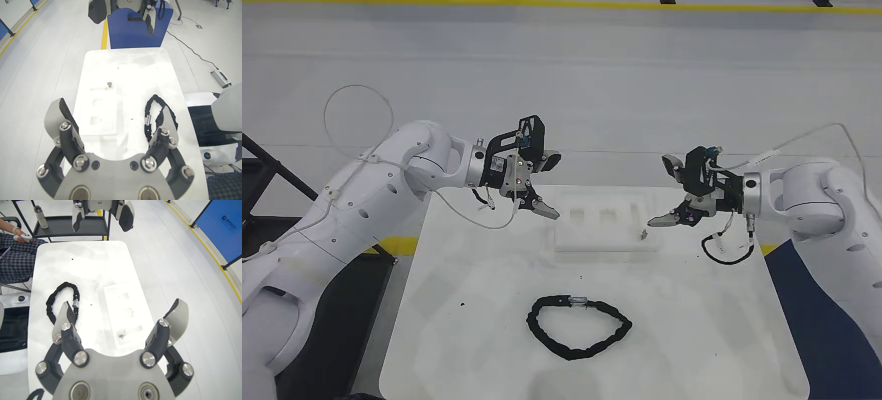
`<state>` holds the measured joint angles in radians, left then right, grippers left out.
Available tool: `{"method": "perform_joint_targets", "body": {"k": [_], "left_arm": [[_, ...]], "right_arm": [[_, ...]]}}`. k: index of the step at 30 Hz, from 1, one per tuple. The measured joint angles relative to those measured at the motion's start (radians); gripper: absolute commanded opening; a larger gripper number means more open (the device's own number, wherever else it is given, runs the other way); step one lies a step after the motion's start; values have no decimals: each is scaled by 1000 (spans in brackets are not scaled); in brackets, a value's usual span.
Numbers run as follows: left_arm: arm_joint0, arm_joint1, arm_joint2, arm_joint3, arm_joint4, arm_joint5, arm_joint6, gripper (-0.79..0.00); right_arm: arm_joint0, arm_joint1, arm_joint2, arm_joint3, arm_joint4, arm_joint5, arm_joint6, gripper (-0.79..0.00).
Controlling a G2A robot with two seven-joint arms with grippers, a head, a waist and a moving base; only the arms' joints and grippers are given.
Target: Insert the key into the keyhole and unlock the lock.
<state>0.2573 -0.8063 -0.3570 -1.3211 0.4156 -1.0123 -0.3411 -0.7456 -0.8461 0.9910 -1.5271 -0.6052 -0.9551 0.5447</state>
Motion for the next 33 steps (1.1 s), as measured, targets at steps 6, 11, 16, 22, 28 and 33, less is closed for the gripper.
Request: {"method": "perform_joint_targets", "body": {"k": [6, 11, 16, 22, 28, 33], "left_arm": [[0, 0, 0, 0, 0, 0, 0, 0], [0, 0, 0, 0, 0, 0, 0, 0], [0, 0, 0, 0, 0, 0, 0, 0], [0, 0, 0, 0, 0, 0, 0, 0], [0, 0, 0, 0, 0, 0, 0, 0], [0, 0, 0, 0, 0, 0, 0, 0]], "right_arm": [[-36, -5, -21, 19, -50, 48, -13, 0], [-43, -19, -61, 62, -53, 74, -25, 0], [-33, -40, -113, 106, -67, 125, -12, 0], [-20, -77, -184, 181, -64, 232, -29, 0], [3, -112, -234, 272, -51, 330, -18, 0], [2, -134, -255, 292, -5, 471, 48, 0]]}}
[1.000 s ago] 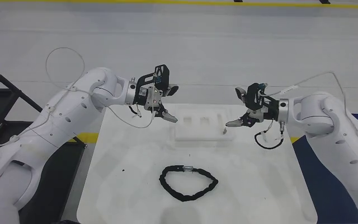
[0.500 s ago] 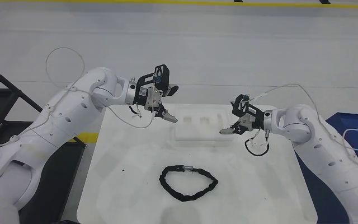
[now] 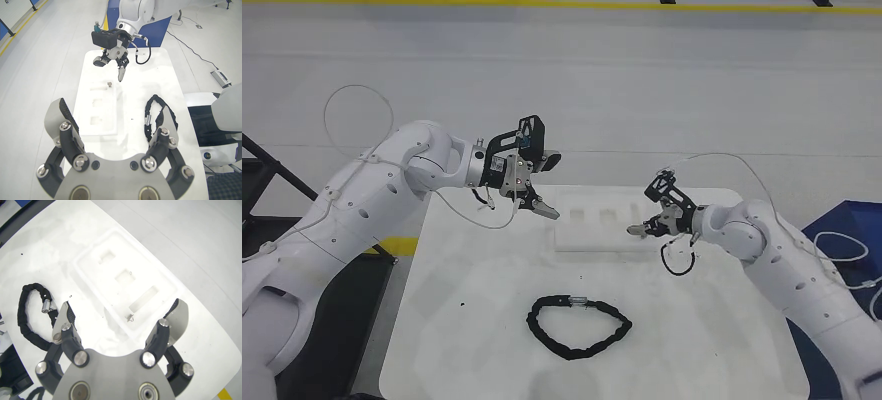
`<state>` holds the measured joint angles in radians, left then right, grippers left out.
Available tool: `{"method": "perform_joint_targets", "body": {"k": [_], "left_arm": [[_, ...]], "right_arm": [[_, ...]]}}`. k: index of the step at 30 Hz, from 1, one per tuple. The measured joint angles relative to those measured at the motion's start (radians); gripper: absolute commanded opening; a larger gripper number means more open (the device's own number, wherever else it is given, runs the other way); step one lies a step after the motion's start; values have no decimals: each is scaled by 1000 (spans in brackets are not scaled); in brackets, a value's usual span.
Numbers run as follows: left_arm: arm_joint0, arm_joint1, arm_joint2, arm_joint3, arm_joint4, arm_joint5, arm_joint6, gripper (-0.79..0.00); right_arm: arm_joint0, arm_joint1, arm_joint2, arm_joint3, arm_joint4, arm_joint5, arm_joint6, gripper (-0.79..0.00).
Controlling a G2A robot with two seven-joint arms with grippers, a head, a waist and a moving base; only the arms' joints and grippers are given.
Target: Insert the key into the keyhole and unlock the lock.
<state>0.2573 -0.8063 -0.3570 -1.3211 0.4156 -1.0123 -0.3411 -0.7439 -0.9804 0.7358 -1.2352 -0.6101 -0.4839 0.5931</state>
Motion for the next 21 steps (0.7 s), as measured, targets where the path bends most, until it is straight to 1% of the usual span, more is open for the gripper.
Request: {"method": "perform_joint_targets", "body": {"k": [2, 6, 9, 13, 17, 21], "left_arm": [[0, 0, 0, 0, 0, 0, 0, 0], [0, 0, 0, 0, 0, 0, 0, 0], [0, 0, 0, 0, 0, 0, 0, 0], [0, 0, 0, 0, 0, 0, 0, 0], [0, 0, 0, 0, 0, 0, 0, 0], [0, 0, 0, 0, 0, 0, 0, 0]], "right_arm": [[-4, -7, -7, -1, 15, 46, 21, 0], [-14, -29, -15, 29, 106, 157, 56, 0], [-7, -48, -28, 58, 175, 207, 99, 0], [14, -73, -44, 103, 243, 242, 137, 0], [32, -99, -53, 176, 329, 234, 154, 0], [63, -127, -72, 264, 390, 239, 207, 0]]}}
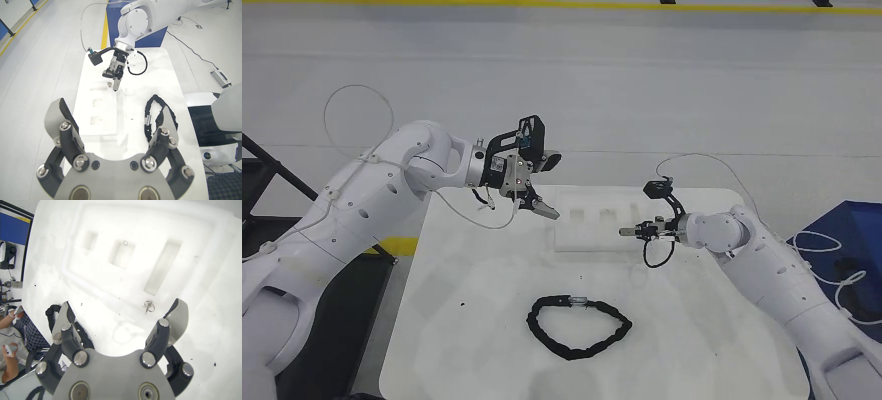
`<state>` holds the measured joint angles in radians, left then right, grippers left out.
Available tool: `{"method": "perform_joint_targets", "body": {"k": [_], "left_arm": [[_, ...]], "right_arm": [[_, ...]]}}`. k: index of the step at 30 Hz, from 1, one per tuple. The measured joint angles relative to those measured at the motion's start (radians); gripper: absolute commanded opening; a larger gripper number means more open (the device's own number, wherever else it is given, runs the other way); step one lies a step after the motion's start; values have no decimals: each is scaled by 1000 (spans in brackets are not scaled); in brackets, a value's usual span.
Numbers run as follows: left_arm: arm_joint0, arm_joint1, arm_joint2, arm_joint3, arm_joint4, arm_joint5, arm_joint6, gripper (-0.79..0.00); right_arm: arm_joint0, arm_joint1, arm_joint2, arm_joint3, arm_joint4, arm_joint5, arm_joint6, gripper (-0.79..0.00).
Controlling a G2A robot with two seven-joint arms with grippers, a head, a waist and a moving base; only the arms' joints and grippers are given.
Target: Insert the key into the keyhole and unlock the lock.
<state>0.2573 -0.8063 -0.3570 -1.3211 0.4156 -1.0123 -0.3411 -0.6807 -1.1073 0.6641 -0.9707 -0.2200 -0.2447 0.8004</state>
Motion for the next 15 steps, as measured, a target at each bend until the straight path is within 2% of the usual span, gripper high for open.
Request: {"method": "perform_joint_targets", "body": {"k": [7, 15], "left_arm": [[0, 0, 0, 0, 0, 0, 0, 0], [0, 0, 0, 0, 0, 0, 0, 0]], "right_arm": [[56, -41, -34, 91, 17, -11, 62, 0], [61, -44, -38, 96, 13, -16, 67, 0]]}}
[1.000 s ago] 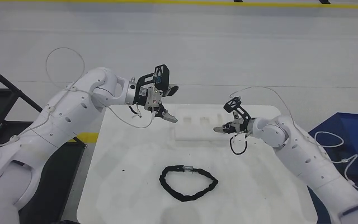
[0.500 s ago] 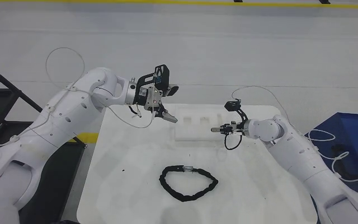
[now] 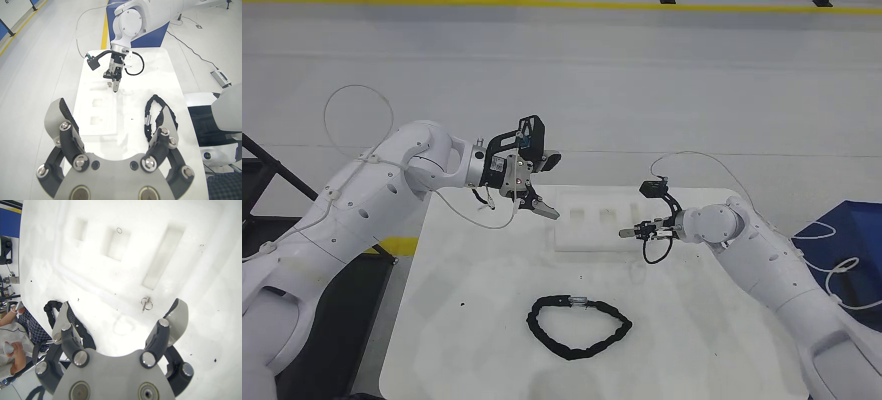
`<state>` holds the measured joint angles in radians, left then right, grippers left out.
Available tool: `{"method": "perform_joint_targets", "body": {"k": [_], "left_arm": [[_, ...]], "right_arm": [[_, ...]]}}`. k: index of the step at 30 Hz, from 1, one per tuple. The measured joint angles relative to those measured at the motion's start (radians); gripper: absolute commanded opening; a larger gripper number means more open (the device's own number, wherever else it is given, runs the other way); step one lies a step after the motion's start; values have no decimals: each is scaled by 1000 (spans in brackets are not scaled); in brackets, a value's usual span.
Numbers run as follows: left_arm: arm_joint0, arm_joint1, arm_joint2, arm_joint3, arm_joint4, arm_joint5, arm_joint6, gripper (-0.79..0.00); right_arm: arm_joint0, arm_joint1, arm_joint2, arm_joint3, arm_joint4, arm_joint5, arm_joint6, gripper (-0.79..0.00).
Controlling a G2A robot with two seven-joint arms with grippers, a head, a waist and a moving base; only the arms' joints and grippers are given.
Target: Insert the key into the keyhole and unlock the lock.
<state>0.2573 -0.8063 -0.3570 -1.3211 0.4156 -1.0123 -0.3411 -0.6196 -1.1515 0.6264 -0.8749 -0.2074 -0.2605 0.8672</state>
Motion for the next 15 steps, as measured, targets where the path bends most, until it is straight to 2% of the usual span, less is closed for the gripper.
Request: {"method": "perform_joint_targets", "body": {"k": [10, 15], "left_arm": [[0, 0, 0, 0, 0, 0, 0, 0], [0, 0, 0, 0, 0, 0, 0, 0]], "right_arm": [[-3, 1, -1, -16, -14, 9, 1, 0], [25, -3, -26, -89, -124, 118, 98, 0]]}}
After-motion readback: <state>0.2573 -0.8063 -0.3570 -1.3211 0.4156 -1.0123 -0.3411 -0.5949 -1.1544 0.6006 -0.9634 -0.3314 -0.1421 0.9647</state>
